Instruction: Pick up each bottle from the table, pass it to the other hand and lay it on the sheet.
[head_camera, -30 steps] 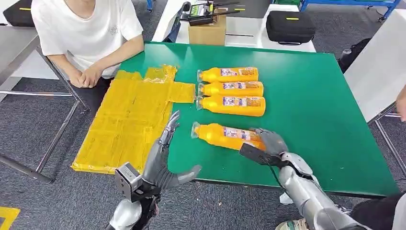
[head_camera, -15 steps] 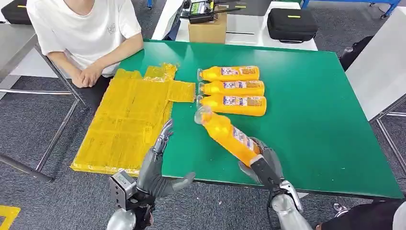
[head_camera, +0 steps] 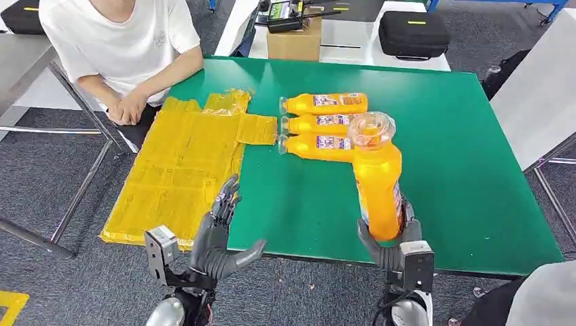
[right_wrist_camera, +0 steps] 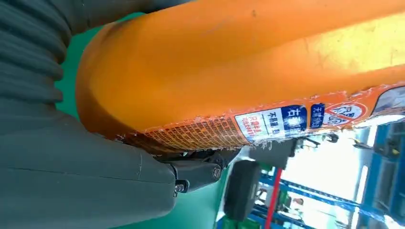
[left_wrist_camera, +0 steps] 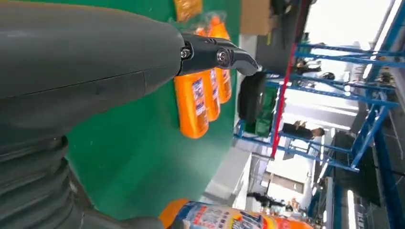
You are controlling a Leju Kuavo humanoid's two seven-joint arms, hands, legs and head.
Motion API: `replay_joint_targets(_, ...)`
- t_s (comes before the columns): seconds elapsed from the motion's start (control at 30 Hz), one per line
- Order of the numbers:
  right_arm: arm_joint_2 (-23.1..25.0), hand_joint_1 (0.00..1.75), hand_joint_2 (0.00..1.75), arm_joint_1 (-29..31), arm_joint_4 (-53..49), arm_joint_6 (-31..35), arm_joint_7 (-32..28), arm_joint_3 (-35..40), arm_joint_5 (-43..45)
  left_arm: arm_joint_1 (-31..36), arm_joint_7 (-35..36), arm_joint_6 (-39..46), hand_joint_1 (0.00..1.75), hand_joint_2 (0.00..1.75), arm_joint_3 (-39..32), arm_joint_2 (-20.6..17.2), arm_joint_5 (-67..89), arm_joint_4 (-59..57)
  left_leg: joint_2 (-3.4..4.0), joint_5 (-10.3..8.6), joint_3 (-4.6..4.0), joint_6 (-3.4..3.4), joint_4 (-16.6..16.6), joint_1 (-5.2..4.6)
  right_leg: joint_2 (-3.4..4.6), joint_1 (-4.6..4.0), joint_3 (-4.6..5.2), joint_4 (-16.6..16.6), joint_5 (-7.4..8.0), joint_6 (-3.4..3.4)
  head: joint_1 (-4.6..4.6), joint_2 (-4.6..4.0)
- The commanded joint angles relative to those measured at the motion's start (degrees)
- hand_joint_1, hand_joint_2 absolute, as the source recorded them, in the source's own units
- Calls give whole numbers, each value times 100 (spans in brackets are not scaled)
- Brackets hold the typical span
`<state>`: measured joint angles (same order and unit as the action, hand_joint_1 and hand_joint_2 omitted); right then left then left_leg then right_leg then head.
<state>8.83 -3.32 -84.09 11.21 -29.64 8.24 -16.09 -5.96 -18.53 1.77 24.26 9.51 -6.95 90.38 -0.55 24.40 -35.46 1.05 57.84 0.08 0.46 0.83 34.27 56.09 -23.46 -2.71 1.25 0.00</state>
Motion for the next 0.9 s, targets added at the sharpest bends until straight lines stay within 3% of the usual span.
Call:
replay_joint_targets(0.03, 98, 175, 175, -51, -177, 13, -21, 240, 43, 148, 62, -48, 0, 175, -43, -77, -84, -441, 3, 4, 15, -4, -6, 1, -3, -2, -14, -4, -5, 7, 0, -2)
replay_joint_targets(0.13, -16, 175, 175, 5, -60, -194, -20, 558, 7, 145, 102, -125, 0, 175, -3, -115, -150, -437, 2, 14, 35, -7, -5, 2, -6, -4, -36, -5, -15, 13, 0, 0)
replay_joint_targets(0.33, -182, 175, 175, 342, 951, -207, -416, 2079, -1001, 159, 95, -920, 0, 175, 373, -309, -576, -493, 30, 14, 45, -11, -14, 6, 21, -8, -38, -14, -5, 16, 0, 0)
replay_joint_targets(0.9, 28, 175, 175, 640, 1512, 333, -532, 2722, -807, 233, 311, -712, 0, 175, 795, -527, -759, -285, 11, 11, 39, -11, -11, 6, 2, -8, -37, -8, -11, 18, 0, 0)
